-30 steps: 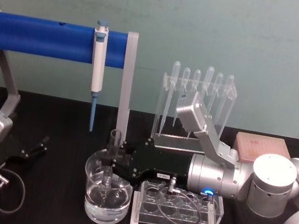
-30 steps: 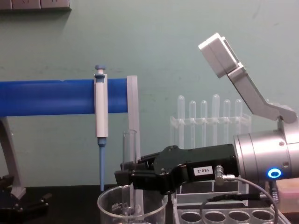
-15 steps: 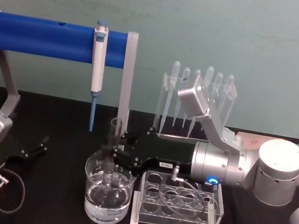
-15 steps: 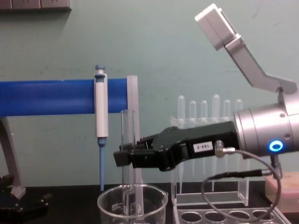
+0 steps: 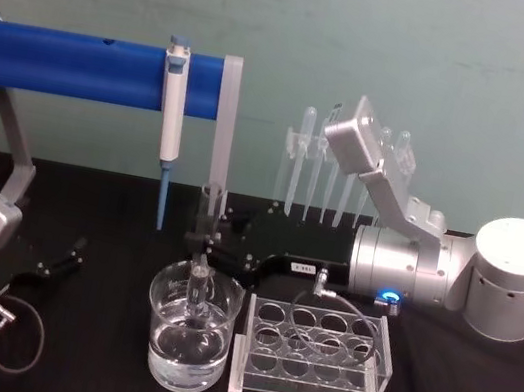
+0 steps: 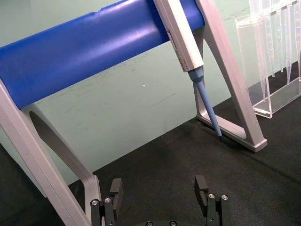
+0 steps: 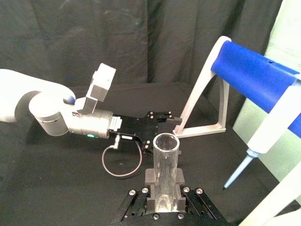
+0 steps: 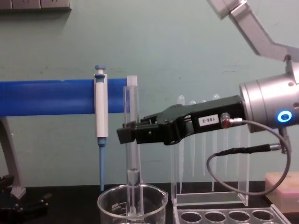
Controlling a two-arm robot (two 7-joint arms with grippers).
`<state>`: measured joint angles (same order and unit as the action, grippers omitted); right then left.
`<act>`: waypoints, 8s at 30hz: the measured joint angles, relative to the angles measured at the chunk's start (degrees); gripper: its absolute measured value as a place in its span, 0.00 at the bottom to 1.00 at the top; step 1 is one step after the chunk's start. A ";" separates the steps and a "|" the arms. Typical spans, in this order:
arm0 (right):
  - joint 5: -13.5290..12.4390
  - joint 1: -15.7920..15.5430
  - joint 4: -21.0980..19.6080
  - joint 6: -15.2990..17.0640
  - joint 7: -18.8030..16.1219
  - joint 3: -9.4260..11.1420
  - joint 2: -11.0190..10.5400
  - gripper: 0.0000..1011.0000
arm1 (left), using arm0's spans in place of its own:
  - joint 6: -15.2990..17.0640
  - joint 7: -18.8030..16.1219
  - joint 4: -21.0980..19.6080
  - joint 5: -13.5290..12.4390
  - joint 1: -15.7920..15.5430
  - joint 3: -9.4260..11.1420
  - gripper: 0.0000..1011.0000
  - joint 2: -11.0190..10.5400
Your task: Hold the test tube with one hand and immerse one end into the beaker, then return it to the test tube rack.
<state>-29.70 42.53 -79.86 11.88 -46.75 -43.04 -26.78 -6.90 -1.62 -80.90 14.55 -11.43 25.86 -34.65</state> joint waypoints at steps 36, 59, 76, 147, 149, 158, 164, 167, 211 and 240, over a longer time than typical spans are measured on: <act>-4.55 2.40 -3.51 1.67 1.43 -0.67 -2.52 0.24 | 0.00 0.00 0.00 0.00 0.00 0.00 0.99 0.00; -7.12 1.01 -11.54 4.43 3.78 0.18 -7.41 0.24 | 0.00 0.00 0.00 0.00 0.00 0.00 0.99 0.00; -11.10 -9.83 -24.74 4.50 10.08 5.79 -18.04 0.24 | 0.00 0.00 0.00 0.00 0.00 0.00 0.99 0.00; -2.43 -21.30 -15.17 -6.74 10.26 14.55 -14.48 0.24 | 0.00 0.00 0.00 0.00 0.00 0.00 0.99 0.00; -2.28 -21.40 -15.05 -6.74 10.23 14.60 -14.33 0.24 | 0.00 0.00 0.00 0.00 0.00 0.00 0.99 0.00; -1.82 -21.83 -14.45 -6.73 9.92 14.63 -13.77 0.24 | 0.00 0.00 0.00 0.00 0.00 0.00 0.99 0.00; -1.53 -22.06 -13.68 -6.90 9.77 14.51 -13.32 0.24 | 0.00 0.00 0.00 0.00 0.00 0.00 0.99 0.00; -1.37 -22.10 -13.45 -6.94 9.75 14.49 -13.25 0.24 | 0.00 0.00 0.00 0.00 0.00 0.00 0.99 0.00; 1.00 -25.20 -11.28 -8.33 10.73 14.83 -11.48 0.24 | 0.00 0.00 0.00 0.00 0.00 0.00 0.99 0.00; 3.69 -25.64 -10.63 -9.47 11.03 15.14 -10.46 0.24 | 0.00 0.00 0.00 0.00 0.00 0.00 0.99 0.00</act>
<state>-26.00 16.89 -90.49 2.41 -35.72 -27.90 -37.24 -6.91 -1.62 -80.90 14.55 -11.43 25.86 -34.64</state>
